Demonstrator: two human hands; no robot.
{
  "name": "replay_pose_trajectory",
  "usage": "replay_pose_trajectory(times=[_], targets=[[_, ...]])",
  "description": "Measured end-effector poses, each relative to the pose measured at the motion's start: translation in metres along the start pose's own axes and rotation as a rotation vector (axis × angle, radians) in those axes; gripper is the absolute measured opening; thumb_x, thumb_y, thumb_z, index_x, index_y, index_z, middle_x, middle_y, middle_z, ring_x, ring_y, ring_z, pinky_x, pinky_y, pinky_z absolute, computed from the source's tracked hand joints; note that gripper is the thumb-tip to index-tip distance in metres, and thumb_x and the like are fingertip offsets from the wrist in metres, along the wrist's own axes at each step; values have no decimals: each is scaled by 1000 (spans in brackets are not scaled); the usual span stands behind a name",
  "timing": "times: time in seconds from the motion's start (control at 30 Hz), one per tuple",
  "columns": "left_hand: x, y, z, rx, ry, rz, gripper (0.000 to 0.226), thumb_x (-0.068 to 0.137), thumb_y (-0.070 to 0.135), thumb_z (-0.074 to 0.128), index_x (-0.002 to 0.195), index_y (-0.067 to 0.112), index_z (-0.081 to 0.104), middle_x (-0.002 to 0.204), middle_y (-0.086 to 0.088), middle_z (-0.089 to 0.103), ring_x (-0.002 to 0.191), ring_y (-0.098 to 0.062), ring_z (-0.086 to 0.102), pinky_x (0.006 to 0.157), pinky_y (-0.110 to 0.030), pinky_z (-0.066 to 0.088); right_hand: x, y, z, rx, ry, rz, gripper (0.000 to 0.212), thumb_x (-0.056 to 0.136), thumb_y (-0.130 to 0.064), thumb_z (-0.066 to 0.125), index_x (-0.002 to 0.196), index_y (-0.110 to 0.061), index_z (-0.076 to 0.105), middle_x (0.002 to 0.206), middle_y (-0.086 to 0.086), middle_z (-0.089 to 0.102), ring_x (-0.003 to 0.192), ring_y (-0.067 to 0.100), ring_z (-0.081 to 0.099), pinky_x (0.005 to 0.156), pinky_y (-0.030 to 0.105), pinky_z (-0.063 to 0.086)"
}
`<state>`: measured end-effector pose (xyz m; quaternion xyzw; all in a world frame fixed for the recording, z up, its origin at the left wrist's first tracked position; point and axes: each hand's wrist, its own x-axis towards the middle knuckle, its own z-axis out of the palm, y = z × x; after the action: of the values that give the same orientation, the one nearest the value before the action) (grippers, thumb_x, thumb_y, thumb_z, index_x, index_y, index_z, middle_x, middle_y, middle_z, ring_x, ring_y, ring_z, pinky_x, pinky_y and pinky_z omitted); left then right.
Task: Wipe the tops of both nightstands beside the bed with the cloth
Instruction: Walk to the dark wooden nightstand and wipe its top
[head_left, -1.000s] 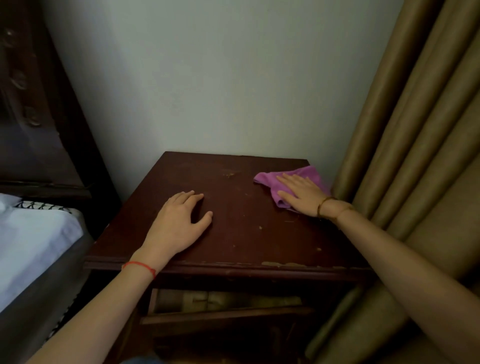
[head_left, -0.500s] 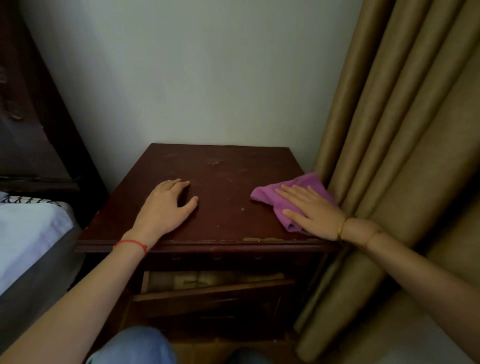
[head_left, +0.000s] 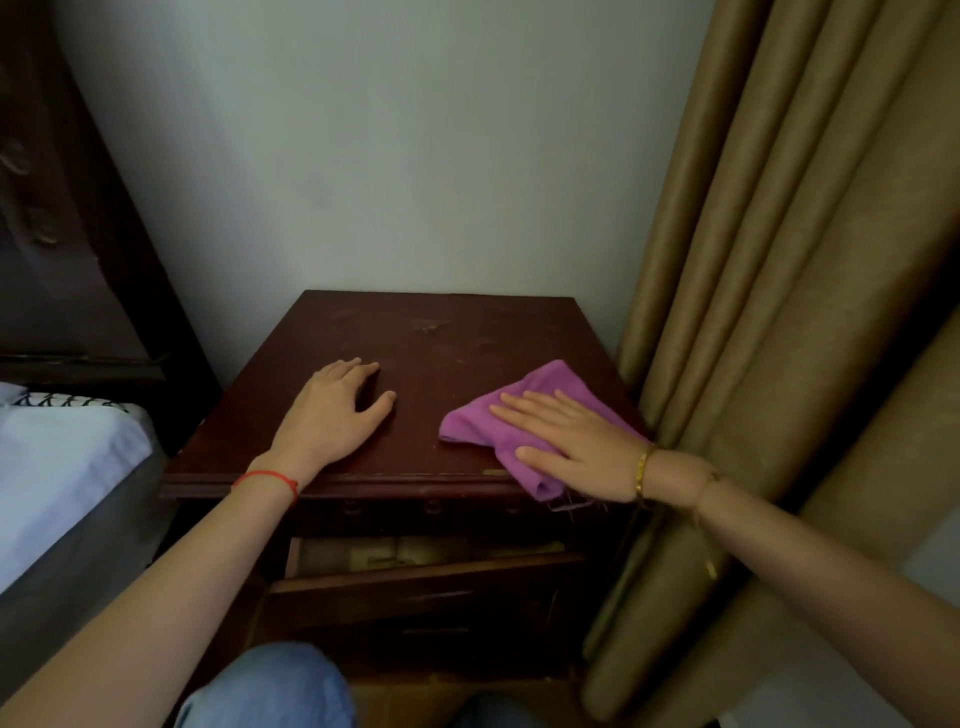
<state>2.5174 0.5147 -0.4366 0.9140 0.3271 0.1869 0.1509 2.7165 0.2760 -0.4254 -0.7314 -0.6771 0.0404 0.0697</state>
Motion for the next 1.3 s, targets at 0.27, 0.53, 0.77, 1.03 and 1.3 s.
replay_pose_trajectory(times=[0.27,0.53,0.77,1.03,1.3], targets=[[-12,-19,-18,13,70,0,56,89,46,59,138,19,52,144,-8,49,137,-24,38,114,-38,30,65,7,-5,-67,-15,176,56,100,-47,24,151,-30,8,159,-8,6,146,13,5,114,29,-5],[-20,-47,-26,35,106,-71,57,88,50,60,135,18,56,143,-10,50,136,-26,41,115,-38,29,86,-8,2,-26,-46,-47,58,98,-53,23,151,-34,9,159,-11,7,145,6,4,119,32,-2],[-21,-50,-22,18,116,-96,60,88,55,56,138,21,53,146,-5,47,139,-22,36,117,-38,26,120,-11,2,-106,-33,36,57,98,-52,19,151,-32,5,159,-8,4,146,11,3,116,31,-4],[-21,-48,-20,16,125,-103,61,89,57,51,141,23,49,149,-2,43,142,-19,31,118,-41,23,155,33,-10,-73,-34,120,57,99,-49,23,151,-27,12,159,-4,11,146,14,10,116,31,-1],[-21,-51,-20,-9,134,-104,63,87,60,51,140,28,49,149,3,43,142,-15,30,118,-40,23,228,11,1,-96,-37,110,59,99,-51,22,151,-27,10,159,-4,7,146,17,7,119,37,1]])
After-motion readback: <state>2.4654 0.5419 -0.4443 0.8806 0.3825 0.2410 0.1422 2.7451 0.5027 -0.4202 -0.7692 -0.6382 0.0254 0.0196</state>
